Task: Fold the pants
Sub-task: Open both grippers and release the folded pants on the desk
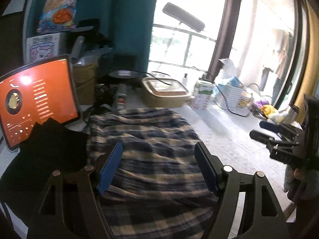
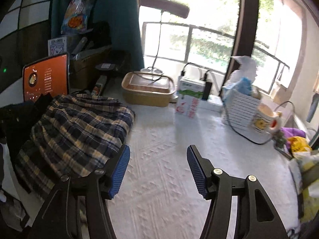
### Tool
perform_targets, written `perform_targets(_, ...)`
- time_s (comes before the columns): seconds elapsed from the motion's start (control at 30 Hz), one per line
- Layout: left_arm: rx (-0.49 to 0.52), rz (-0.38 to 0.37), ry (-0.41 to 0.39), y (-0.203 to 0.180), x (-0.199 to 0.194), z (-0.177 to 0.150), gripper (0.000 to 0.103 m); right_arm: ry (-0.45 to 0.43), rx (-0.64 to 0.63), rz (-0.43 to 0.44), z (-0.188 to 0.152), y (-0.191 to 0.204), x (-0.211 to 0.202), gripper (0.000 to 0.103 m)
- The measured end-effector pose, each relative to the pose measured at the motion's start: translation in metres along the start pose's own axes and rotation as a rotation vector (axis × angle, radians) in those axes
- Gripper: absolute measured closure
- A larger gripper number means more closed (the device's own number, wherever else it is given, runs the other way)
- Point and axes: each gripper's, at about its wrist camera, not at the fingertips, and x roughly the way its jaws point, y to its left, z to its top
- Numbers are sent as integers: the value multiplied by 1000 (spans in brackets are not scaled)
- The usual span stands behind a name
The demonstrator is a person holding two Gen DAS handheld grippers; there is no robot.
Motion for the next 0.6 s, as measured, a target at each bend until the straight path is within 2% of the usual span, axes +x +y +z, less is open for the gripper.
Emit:
perform_targets(0.2, 60, -31, -22, -34, -12, -8, 28, -60, 42, -45, -12, -16, -44, 38)
perform_targets(0.37, 69, -61, -81, -53, -33, -6, 27, -115, 78, -78, -20, -26, -80, 35)
perform_targets(0.5, 93, -81, -132, -68, -52, -3, 13, -163, 99, -99, -25, -32, -110, 29)
perform_targets(0.6, 106, -88, -176, -77, -67, -1, 13, -198, 103, -114, -27, -34, -130, 27)
